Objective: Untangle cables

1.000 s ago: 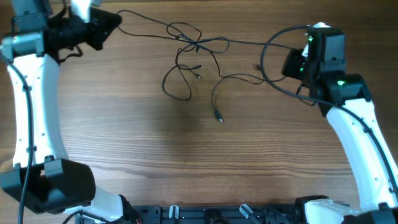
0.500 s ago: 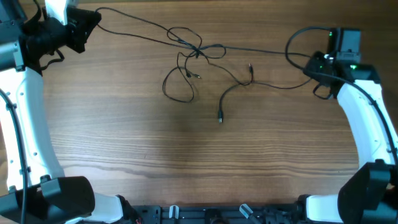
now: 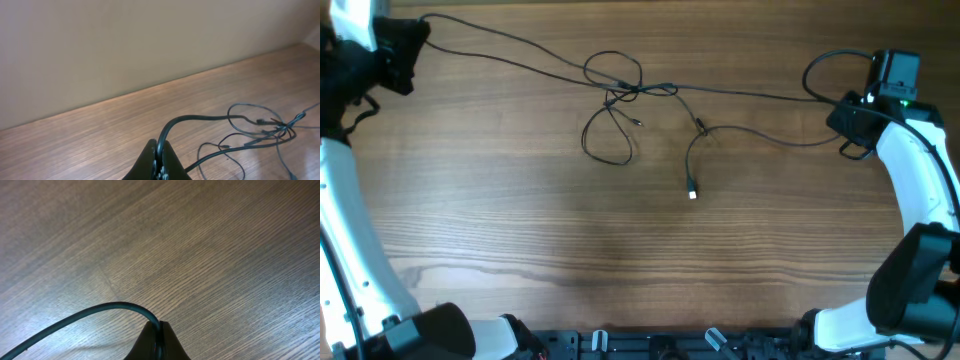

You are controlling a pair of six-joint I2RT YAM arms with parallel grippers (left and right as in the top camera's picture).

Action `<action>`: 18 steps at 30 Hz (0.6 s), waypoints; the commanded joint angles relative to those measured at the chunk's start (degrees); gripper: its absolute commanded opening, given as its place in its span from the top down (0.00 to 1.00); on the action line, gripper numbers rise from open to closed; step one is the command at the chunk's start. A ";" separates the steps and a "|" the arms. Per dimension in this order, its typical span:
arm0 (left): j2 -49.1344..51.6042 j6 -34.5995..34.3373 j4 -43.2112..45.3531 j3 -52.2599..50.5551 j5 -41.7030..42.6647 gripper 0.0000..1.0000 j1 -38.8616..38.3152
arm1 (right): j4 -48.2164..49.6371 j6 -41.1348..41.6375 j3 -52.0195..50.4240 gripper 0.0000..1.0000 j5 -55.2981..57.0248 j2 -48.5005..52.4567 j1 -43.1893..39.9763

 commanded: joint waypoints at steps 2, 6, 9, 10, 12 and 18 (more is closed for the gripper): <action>-2.45 -0.35 0.57 0.02 -2.73 0.96 2.38 | 0.68 1.09 0.28 0.96 1.14 1.60 -0.74; -3.63 -0.35 0.83 0.02 -7.28 0.96 2.91 | 1.27 1.07 0.28 0.95 1.09 1.66 -0.74; -4.48 -0.35 0.90 0.02 -8.72 0.96 2.91 | 1.40 1.05 0.28 0.96 1.33 1.66 -0.74; -4.81 -0.35 0.92 0.02 -9.31 0.96 2.91 | 1.40 1.09 0.28 0.96 1.81 1.68 -0.74; -5.55 -0.35 0.83 0.02 -12.04 0.96 2.91 | 1.49 1.05 0.28 0.96 3.23 1.70 -0.74; -6.67 -0.37 0.55 0.02 -13.81 0.96 2.91 | 1.53 2.49 0.28 0.96 3.85 1.79 -1.44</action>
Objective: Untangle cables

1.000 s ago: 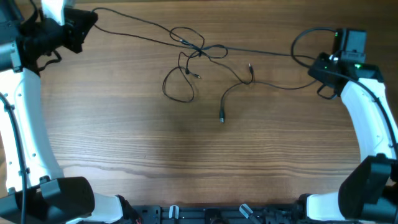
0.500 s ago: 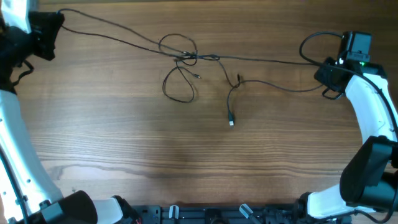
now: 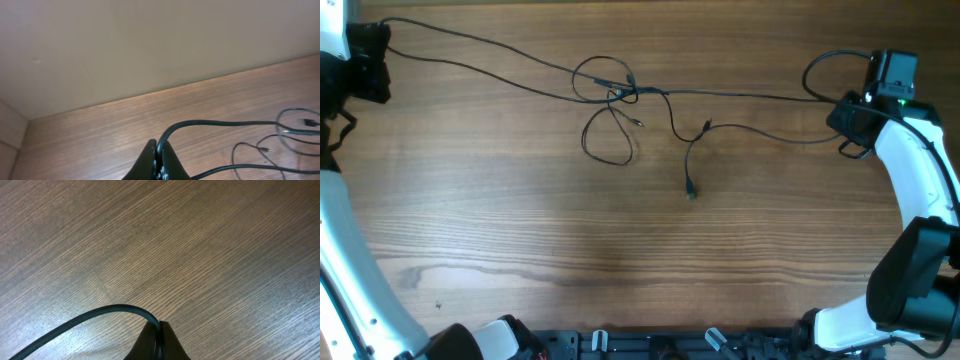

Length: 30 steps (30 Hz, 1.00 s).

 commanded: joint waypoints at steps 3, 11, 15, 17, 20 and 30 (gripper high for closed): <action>-1.46 -0.42 -0.26 0.00 -2.82 0.96 0.72 | 1.14 -1.57 0.28 0.57 -1.92 1.11 -1.25; -1.31 -0.39 -0.83 0.00 4.07 0.96 -0.11 | 5.97 -14.53 0.46 0.09 -30.40 1.05 -1.01; -0.98 -0.39 -1.14 0.00 4.07 0.96 -3.13 | 7.08 -16.72 0.46 0.09 -44.00 1.05 0.46; -0.76 -0.39 -1.11 0.00 4.07 0.96 -5.49 | 7.76 -19.58 0.46 0.08 -50.42 1.05 1.84; -0.37 -0.39 -1.14 0.00 4.07 0.96 -9.35 | 9.03 -21.29 0.46 0.06 -57.48 1.05 4.66; 1.27 -0.42 -0.26 0.00 4.07 0.95 -23.08 | 10.12 -20.00 0.44 0.00 -61.27 1.07 17.77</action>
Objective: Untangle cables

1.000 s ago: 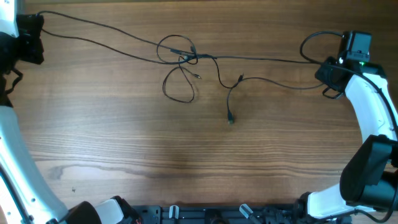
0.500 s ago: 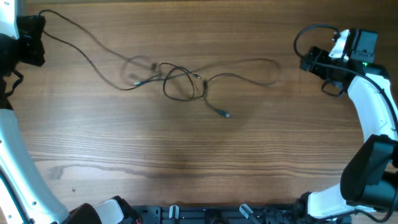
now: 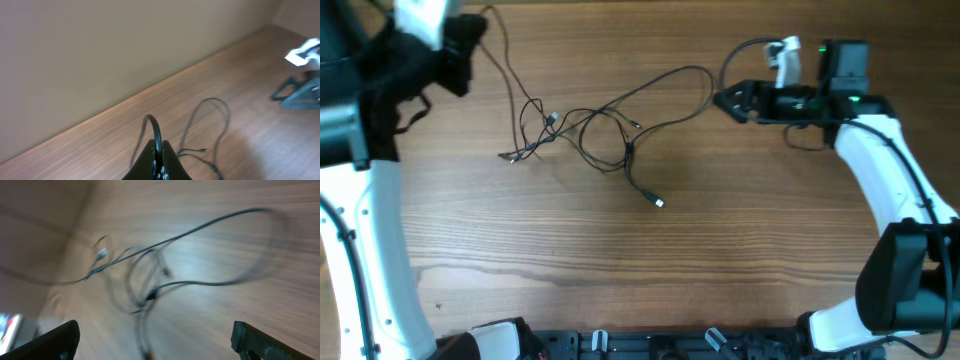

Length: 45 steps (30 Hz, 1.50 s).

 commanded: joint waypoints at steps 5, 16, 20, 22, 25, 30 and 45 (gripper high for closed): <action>1.09 -1.95 4.39 0.00 1.07 0.95 -10.49 | 2.47 0.31 0.39 0.01 4.09 1.05 10.54; 1.09 -4.87 8.55 0.02 0.20 0.95 -14.38 | 8.94 4.42 0.37 0.02 11.17 10.99 21.31; 1.09 -4.87 8.55 0.02 0.24 0.94 -14.38 | 14.32 9.35 0.39 0.03 11.17 14.69 25.00; 1.09 -5.51 8.57 0.02 0.24 0.94 -14.38 | 18.27 12.94 0.39 0.02 11.72 16.17 26.84; 1.07 -5.95 8.52 0.00 0.28 0.94 -14.38 | 23.91 18.91 0.39 0.02 14.43 18.05 28.76; 0.92 -5.97 8.52 0.02 0.72 0.95 -14.38 | 29.24 24.94 0.39 0.06 21.18 22.03 31.67; 0.26 -5.95 6.36 0.02 1.75 0.95 -14.38 | 39.69 40.89 0.46 0.07 34.75 25.46 32.72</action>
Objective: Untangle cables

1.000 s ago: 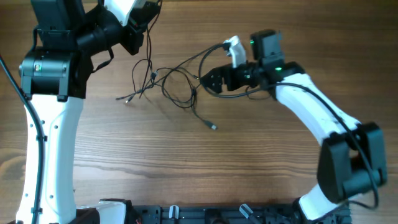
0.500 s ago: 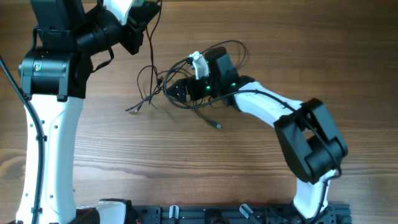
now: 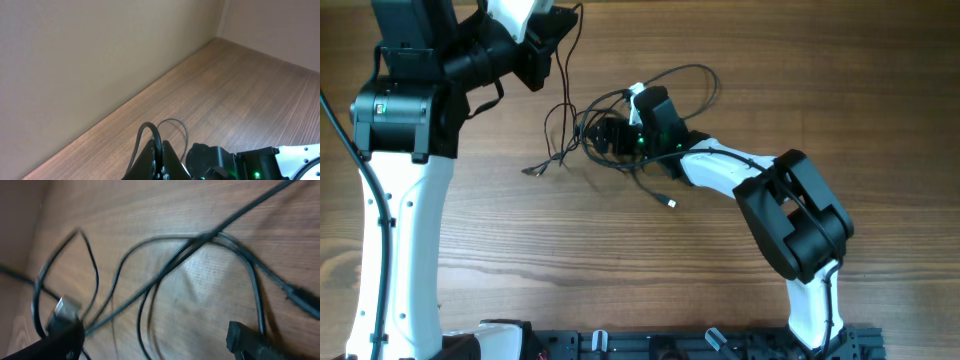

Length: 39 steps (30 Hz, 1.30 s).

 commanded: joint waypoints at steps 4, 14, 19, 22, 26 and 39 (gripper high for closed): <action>-0.94 -0.79 -0.31 0.07 1.38 0.95 -0.17 | 1.40 7.37 0.35 0.07 6.91 1.29 -0.02; -1.73 -0.79 -1.25 0.07 1.40 0.95 -0.17 | 4.33 15.98 0.35 0.12 10.49 2.69 0.26; -2.34 -0.79 -1.38 0.07 1.40 0.95 -0.17 | 4.20 17.57 0.35 0.17 11.50 2.80 1.49; -2.60 -0.79 -1.42 0.07 1.40 0.95 -0.17 | 4.20 18.25 0.35 0.18 11.34 3.15 2.45; -3.02 -0.76 -2.23 0.07 1.40 0.95 -0.17 | 4.44 19.47 0.35 0.18 11.04 4.09 4.13; -3.13 -0.74 -3.30 0.07 1.38 0.95 -0.17 | 5.29 20.72 0.35 0.95 11.50 4.17 4.20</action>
